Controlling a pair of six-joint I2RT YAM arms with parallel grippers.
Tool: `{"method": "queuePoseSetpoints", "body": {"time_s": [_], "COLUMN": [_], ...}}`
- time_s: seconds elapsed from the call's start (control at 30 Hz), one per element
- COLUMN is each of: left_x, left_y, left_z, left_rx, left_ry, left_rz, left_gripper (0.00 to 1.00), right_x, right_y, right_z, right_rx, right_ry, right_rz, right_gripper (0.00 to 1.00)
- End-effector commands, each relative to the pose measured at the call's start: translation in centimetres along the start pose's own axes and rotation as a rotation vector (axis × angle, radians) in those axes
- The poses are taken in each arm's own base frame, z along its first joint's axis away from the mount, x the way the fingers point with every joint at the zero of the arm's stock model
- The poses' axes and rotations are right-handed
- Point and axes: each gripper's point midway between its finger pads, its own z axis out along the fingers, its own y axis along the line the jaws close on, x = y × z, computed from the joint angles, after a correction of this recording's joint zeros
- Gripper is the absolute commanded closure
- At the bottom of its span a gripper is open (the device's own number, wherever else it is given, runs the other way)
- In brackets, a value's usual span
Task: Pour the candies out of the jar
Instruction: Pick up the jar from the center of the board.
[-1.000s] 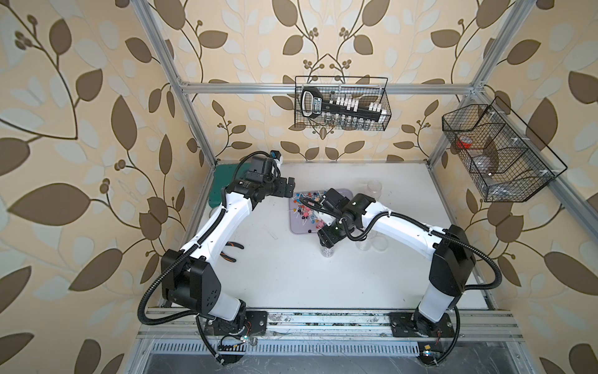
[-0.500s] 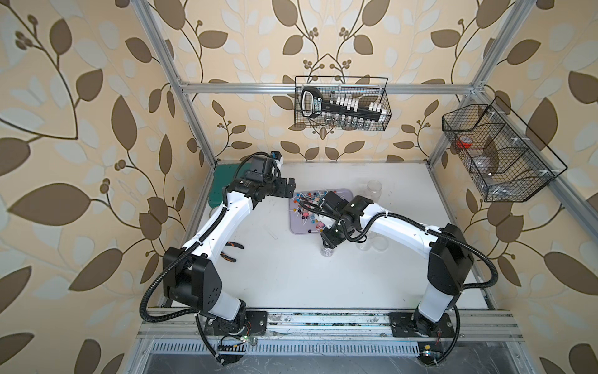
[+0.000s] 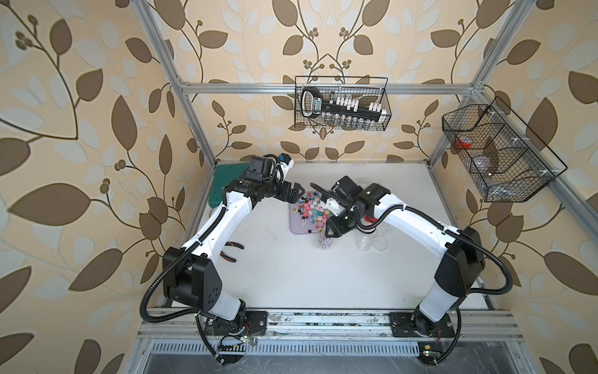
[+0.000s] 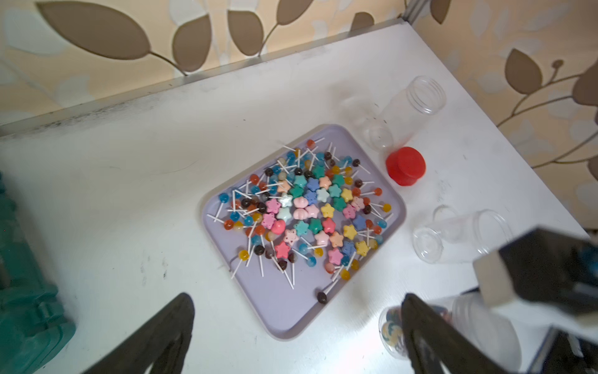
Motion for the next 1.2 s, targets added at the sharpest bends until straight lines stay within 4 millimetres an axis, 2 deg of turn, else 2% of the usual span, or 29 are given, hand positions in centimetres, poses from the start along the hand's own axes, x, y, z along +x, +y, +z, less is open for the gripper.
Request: {"method": "queuePoseSetpoints", "body": {"time_s": [0.0,0.1,0.2,0.27,0.33,0.43,0.53,0.77,0.97,1.17], "left_x": [-0.5,-0.2,-0.1,-0.1,0.3,0.4,0.4,0.1,-0.2,-0.3], "left_y": [-4.0,-6.7,-8.4,-9.1,-9.3,-10.6,-10.8,-11.9,-12.6,-12.9], "left_z": [-3.1,-3.9,-4.4,-4.8,-4.1,-4.8,-4.8,-5.8,-6.5,-6.8], "left_rx": [0.175,0.331,0.452,0.493,0.545,0.641,0.655,0.732,0.771,0.787], "left_ry": [-0.050,-0.045,-0.047,-0.047,-0.026,-0.024,-0.025,-0.042,-0.060,-0.063], "left_rz": [0.128,0.147,0.147,0.152,0.136,0.133,0.133,0.136,0.144,0.144], "left_gripper": [0.01,0.01,0.01,0.01,0.01,0.01,0.01,0.01,0.03,0.16], "right_x": [-1.5,-2.7,-3.7,-4.1,-4.5,-5.5,-6.3,-7.4,-7.7,-7.9], "right_y": [1.3,1.1,1.3,1.5,2.1,2.9,4.1,5.2,5.4,5.4], "right_z": [-4.4,-7.0,-9.4,-10.4,-10.9,-11.7,-12.8,-13.9,-13.8,-13.6], "right_rx": [-0.152,-0.283,-0.385,-0.421,-0.462,-0.527,-0.605,-0.697,-0.737,-0.751], "right_ry": [-0.089,-0.149,-0.202,-0.224,-0.238,-0.268,-0.285,-0.311,-0.314,-0.313], "right_rz": [-0.001,0.036,0.047,0.045,0.039,0.034,0.016,0.009,0.016,0.021], "right_gripper": [0.66,0.67,0.68,0.68,0.69,0.70,0.70,0.71,0.71,0.71]}}
